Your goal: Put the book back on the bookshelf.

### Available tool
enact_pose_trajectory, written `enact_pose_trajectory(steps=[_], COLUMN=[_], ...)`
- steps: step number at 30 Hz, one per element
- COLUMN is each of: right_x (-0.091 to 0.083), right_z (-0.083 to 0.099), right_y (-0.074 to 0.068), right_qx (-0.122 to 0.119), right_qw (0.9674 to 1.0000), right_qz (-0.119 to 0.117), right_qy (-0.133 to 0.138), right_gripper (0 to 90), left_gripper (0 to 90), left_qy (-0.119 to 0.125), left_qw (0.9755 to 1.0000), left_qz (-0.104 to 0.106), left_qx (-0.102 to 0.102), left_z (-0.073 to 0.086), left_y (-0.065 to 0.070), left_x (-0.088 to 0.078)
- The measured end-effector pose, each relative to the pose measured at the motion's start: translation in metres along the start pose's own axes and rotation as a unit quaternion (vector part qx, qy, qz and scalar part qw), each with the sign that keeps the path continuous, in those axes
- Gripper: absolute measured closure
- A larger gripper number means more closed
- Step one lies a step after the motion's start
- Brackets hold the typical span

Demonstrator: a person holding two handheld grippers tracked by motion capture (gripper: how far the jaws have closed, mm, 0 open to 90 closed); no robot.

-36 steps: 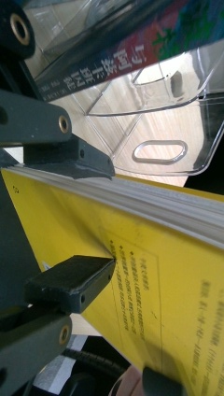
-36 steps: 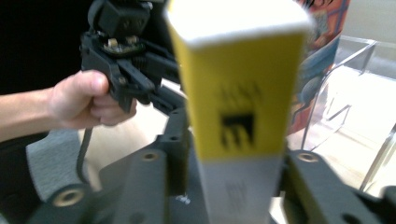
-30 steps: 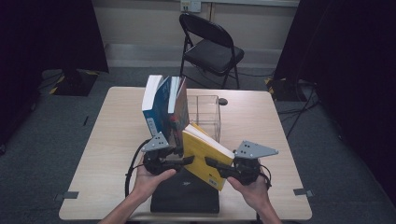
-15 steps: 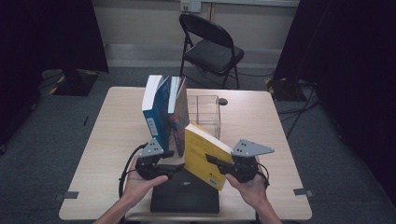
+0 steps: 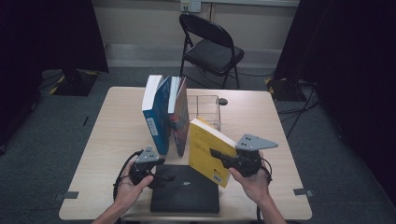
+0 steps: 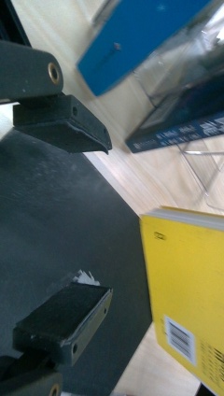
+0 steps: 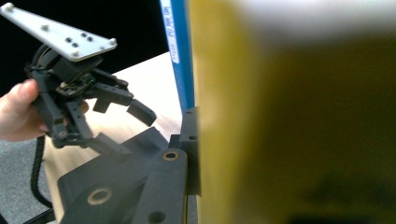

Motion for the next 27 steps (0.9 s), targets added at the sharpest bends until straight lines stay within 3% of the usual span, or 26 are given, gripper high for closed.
enact_pose_trajectory(steps=[3,7,11,18,20,27], right_x=[0.001,0.004,0.009,0.024,0.030,0.045], right_z=[-0.002,-0.006,-0.010,-0.015,-0.016,-0.016], right_y=[0.007,0.018,0.027,0.039,0.041,0.051], right_qx=[0.003,0.010,0.005,-0.004,-0.009,-0.015], right_qw=[0.9999,0.9998,0.9997,0.9997,0.9997,0.9998], right_qz=[0.009,0.018,0.020,0.022,0.021,0.015], right_qy=[0.001,0.005,0.010,0.007,0.005,-0.002], right_gripper=[75.6,75.6,75.6,75.5,75.5,75.5], left_gripper=[24.9,24.5,24.5,24.5,24.5,24.3], left_qy=[-0.006,-0.008,-0.012,0.011,0.016,0.018], left_qw=[1.0000,0.9998,0.9998,0.9998,0.9998,0.9997], left_qz=[0.005,-0.007,-0.006,-0.018,-0.010,-0.012], left_qx=[0.005,0.016,0.014,-0.002,-0.009,-0.005], left_z=[0.005,0.006,0.008,0.002,0.002,0.001], left_y=[0.000,0.000,0.001,-0.004,-0.005,-0.004], left_x=[0.004,0.006,0.008,-0.002,-0.006,-0.011])
Point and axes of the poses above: each handheld gripper's, and its own axes: x roughly forward along the jaws, z roughly out of its underside, y roughly to its right, the point moved 4 cm from there along x, roughly forward along the jaws, and after that the axes turned 2 degrees about x, right-handed, at the moved point
